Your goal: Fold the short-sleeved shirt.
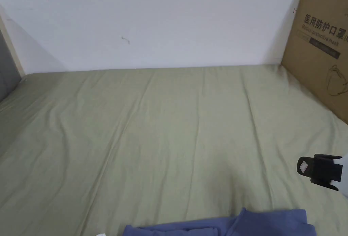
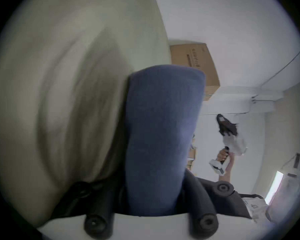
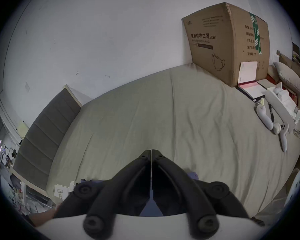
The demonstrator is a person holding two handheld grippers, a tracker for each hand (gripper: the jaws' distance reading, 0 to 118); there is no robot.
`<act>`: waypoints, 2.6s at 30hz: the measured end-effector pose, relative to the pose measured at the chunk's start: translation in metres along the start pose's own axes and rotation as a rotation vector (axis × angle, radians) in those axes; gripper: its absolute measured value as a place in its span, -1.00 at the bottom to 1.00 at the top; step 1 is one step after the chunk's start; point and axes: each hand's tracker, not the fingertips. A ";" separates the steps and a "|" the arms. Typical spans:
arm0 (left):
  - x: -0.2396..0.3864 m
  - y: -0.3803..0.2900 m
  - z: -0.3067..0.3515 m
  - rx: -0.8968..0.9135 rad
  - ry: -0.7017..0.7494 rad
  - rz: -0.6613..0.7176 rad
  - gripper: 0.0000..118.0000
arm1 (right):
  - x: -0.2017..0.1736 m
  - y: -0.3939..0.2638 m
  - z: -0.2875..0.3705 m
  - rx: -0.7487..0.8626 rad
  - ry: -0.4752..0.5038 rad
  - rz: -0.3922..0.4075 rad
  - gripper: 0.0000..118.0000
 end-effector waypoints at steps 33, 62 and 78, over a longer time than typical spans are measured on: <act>0.243 -0.024 -0.114 -0.164 0.267 -0.164 0.77 | 0.052 -0.006 0.013 0.006 0.168 -0.063 -0.99; 0.218 -0.079 -0.132 -0.091 0.326 -0.317 -0.98 | 0.042 0.000 0.032 0.032 0.289 -0.103 -0.99; 0.365 -0.112 -0.012 1.146 0.652 -1.005 -1.00 | -0.045 0.025 0.079 0.585 0.060 0.236 -0.99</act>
